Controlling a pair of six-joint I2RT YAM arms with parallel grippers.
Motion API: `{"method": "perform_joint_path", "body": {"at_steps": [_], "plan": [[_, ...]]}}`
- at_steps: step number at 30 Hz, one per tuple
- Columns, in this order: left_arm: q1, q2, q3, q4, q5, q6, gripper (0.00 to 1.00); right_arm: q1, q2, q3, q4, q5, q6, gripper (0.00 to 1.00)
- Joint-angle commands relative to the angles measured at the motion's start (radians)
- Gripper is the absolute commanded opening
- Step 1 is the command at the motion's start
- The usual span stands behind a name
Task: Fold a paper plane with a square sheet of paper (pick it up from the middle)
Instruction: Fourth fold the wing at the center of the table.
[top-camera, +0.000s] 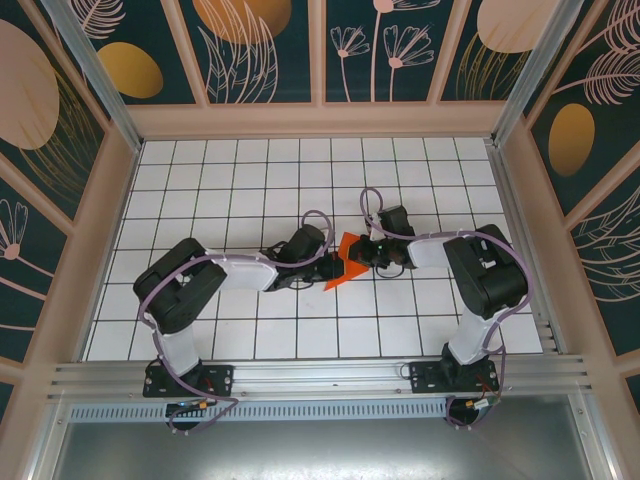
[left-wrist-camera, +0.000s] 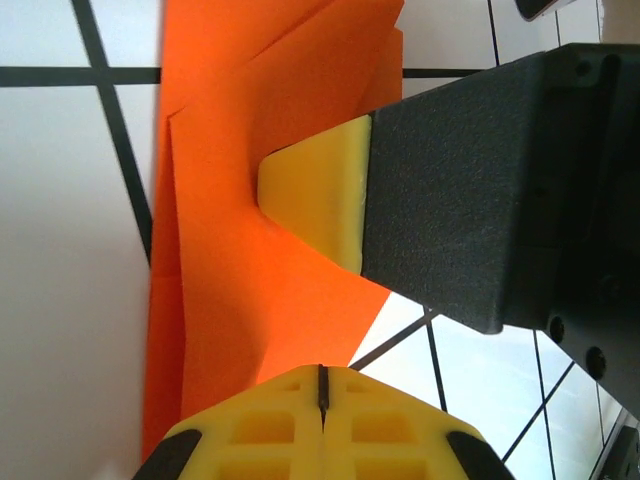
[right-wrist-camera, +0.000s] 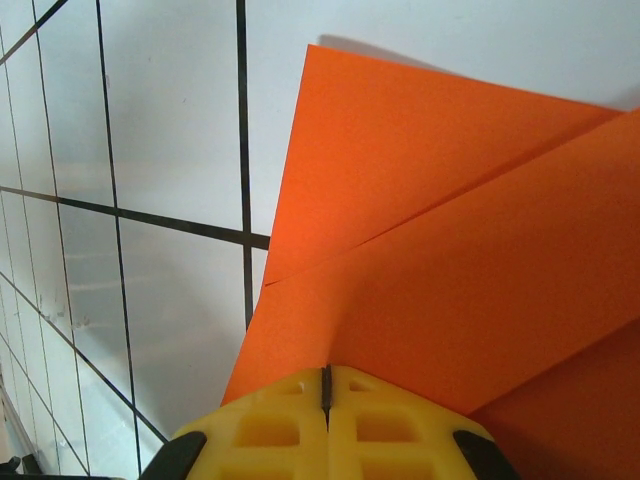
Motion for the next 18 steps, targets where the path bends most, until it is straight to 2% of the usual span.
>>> {"method": "perform_joint_path", "body": {"at_steps": [1,14,18], "plan": [[0.004,0.035,0.044,0.038,0.041,0.011,0.0,0.004,0.073,-0.023,-0.09,0.079,-0.034,0.0],[0.016,0.118,0.089,-0.025,-0.047,0.05,0.0,0.004,0.074,-0.032,-0.095,0.082,-0.038,0.0],[0.018,0.128,0.067,-0.023,-0.017,0.057,0.0,0.004,0.079,-0.03,-0.104,0.088,-0.04,0.0]]}}
